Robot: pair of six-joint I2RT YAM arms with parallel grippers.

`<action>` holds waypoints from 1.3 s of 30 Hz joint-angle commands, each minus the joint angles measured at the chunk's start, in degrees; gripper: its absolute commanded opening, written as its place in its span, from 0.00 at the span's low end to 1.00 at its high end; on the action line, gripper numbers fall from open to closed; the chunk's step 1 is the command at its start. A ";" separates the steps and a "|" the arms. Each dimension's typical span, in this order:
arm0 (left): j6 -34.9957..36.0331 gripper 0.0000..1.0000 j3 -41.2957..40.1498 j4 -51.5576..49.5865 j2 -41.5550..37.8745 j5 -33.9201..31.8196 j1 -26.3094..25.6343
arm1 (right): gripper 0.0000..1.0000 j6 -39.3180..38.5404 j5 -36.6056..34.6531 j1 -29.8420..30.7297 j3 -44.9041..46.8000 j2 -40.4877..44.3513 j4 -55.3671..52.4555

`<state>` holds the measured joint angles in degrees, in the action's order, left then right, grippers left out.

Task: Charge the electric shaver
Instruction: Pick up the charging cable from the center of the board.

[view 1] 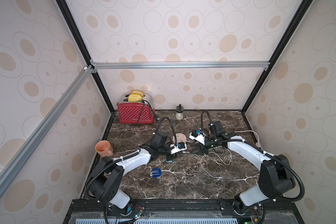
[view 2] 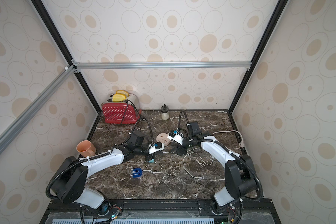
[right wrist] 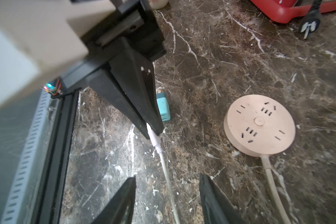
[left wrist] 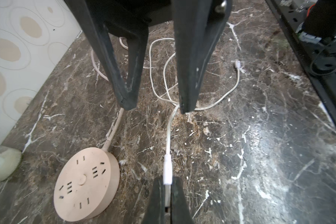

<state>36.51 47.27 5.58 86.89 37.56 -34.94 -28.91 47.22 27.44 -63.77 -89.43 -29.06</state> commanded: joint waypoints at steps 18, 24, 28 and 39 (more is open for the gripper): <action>8.53 0.00 -4.55 15.83 -2.74 -3.66 -2.02 | 0.56 7.47 11.40 0.15 -5.57 -10.65 -1.85; 9.49 0.00 -3.91 14.08 -3.31 -3.42 -2.42 | 0.53 4.95 12.59 0.11 -7.76 -12.38 -4.44; 9.77 0.00 -4.16 14.26 -3.48 -3.54 -2.43 | 0.39 4.20 13.74 0.15 -8.04 -12.97 -5.48; 9.89 0.00 -5.34 15.98 -3.92 -4.47 -2.46 | 0.20 2.08 14.17 -0.13 -8.04 -12.71 -7.55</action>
<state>44.88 41.82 20.12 84.44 32.64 -36.99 -24.91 59.75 27.46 -71.00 -102.06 -35.03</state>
